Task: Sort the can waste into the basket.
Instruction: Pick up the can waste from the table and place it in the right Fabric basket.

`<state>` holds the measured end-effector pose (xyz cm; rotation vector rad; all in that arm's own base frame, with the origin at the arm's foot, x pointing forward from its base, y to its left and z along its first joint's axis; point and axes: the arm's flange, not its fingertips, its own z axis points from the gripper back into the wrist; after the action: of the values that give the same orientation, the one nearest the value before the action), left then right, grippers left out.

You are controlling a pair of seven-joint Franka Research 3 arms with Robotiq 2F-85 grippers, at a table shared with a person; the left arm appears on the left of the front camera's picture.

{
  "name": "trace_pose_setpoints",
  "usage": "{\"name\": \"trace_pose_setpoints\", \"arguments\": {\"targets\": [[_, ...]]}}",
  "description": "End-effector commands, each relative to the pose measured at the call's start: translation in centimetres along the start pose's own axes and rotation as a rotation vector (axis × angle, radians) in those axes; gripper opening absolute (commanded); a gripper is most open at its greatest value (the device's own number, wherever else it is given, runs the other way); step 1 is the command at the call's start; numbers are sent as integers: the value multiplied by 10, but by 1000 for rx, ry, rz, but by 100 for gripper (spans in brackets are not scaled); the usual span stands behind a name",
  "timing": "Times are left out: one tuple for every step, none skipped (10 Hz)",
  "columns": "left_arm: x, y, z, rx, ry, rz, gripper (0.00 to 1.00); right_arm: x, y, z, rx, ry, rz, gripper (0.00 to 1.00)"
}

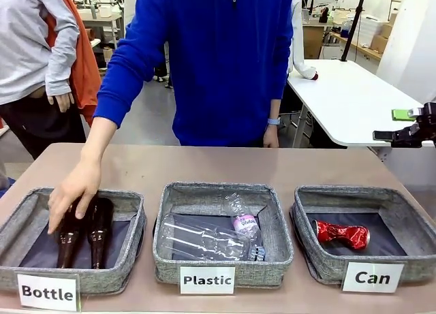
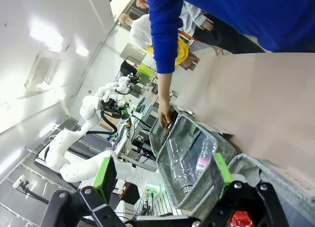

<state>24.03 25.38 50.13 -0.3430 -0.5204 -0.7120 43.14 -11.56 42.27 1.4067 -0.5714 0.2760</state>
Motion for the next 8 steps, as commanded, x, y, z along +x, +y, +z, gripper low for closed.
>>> {"name": "trace_pose_setpoints", "arguments": {"targets": [[24, -11, 1, 18, 22, -67, 4, 0, 2, 2, 1, 12, 7, 100], [48, -25, 2, 20, 41, -109, 4, 0, 2, 2, 1, 12, 7, 100], [83, -44, -1, 42, 85, -160, 4, 0, 2, 2, 1, 12, 7, 100], [119, -69, -9, 40, 140, -210, 4, 0, 2, 2, 1, 12, 7, 100], [165, -106, -22, 42, 187, -267, 4, 0, 2, 2, 1, 12, 7, 100], [207, -142, -40, 54, 234, -334, 4, 0, 2, 2, 1, 12, 7, 100], [247, -178, -65, 58, 283, -422, 4, 0, 2, 2, 1, 12, 7, 100], [285, -213, -94, 51, 291, -505, 4, 0, 2, 2, 1, 12, 7, 100]]}}
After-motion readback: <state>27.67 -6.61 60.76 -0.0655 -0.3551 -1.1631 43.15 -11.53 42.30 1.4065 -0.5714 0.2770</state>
